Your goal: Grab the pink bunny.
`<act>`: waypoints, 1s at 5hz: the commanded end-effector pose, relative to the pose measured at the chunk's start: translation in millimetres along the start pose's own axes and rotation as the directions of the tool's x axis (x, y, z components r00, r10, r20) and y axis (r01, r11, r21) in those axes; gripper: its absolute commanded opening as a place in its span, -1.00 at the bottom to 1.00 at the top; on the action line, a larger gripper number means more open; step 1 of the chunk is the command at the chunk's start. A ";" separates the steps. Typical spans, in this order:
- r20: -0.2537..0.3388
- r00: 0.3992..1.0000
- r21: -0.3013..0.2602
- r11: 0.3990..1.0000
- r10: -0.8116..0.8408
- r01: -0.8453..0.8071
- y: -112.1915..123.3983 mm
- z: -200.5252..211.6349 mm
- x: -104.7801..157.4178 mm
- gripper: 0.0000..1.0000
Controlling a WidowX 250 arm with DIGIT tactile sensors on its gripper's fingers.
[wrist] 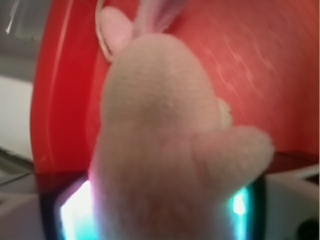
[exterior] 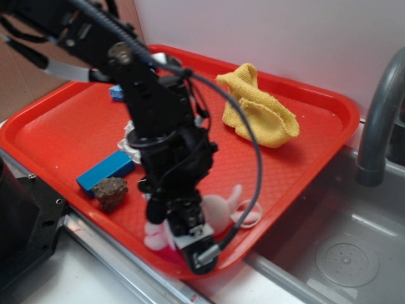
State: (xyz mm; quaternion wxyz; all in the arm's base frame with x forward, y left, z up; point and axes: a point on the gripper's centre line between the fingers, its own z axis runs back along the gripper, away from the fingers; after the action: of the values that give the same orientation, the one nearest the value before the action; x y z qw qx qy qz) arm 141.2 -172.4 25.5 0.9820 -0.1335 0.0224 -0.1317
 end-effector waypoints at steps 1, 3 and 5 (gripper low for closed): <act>0.059 0.998 0.065 0.998 0.011 -0.015 19.2 69.7 -13.6 -1.00; 0.254 0.951 0.200 0.952 0.176 -0.229 73.9 190.7 -50.3 -1.00; 0.300 0.911 0.259 0.895 0.284 -0.364 129.3 258.6 -65.2 -1.00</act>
State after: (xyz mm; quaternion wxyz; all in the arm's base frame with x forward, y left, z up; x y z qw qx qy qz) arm 141.6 38.9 228.7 0.9946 0.0081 -0.0879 0.0549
